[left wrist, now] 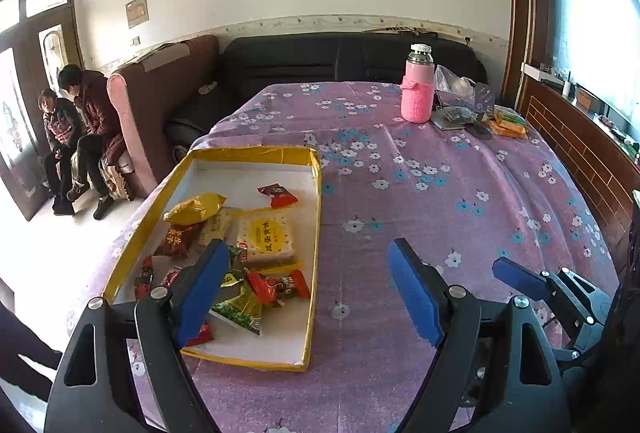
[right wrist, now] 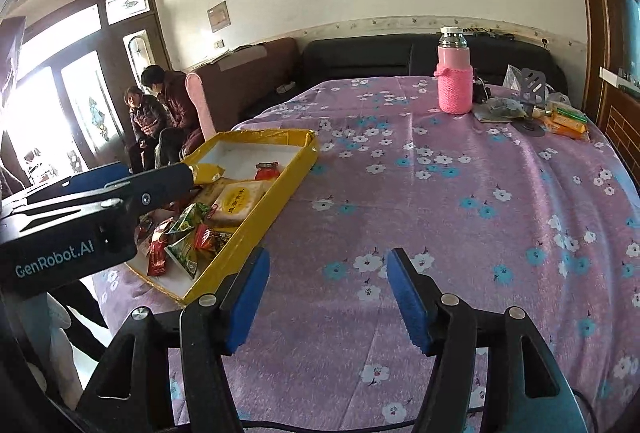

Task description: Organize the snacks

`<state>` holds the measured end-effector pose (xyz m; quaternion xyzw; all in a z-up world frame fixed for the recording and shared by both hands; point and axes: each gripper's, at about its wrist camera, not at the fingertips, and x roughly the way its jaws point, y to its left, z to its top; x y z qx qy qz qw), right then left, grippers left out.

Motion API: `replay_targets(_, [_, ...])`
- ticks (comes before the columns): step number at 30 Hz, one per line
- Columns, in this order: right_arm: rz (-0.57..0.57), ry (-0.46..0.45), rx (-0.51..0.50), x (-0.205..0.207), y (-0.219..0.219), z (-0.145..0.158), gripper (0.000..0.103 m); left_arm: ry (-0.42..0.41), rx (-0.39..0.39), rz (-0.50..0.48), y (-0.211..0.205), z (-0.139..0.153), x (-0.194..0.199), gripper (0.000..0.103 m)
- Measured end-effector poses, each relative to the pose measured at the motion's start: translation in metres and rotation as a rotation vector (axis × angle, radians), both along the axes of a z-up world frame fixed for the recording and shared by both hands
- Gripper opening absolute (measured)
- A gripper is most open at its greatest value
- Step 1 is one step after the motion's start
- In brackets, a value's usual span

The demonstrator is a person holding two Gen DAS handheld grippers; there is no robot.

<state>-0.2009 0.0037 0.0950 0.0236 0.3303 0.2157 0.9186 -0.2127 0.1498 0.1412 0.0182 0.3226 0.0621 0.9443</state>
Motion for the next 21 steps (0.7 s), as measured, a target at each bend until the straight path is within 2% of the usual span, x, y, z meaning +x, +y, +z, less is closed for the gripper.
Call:
replay_targets(4, [0.012, 0.002, -0.008, -0.004, 0.008, 0.001, 0.063, -0.037, 0.008, 0.027, 0.005, 0.002, -0.007, 0.082])
replay_targets(8, [0.028, -0.008, -0.021, -0.011, 0.016, 0.004, 0.063, -0.163, 0.076, 0.116, 0.009, 0.014, -0.029, 0.083])
replay_targets(11, [0.04, -0.021, -0.031, -0.017, 0.024, 0.008, 0.064, -0.244, 0.141, 0.181, 0.009, 0.022, -0.049, 0.093])
replay_targets(13, [0.048, -0.029, -0.038, -0.021, 0.03, 0.011, 0.064, -0.253, 0.148, 0.192, 0.011, 0.021, -0.056, 0.096])
replay_targets(16, [0.058, -0.036, -0.046, -0.026, 0.037, 0.014, 0.064, -0.246, 0.115, 0.157, 0.017, 0.016, -0.064, 0.096])
replay_targets(21, [0.075, -0.048, -0.071, -0.037, 0.048, 0.016, 0.064, -0.17, 0.035, 0.1, 0.021, 0.01, -0.061, 0.096])
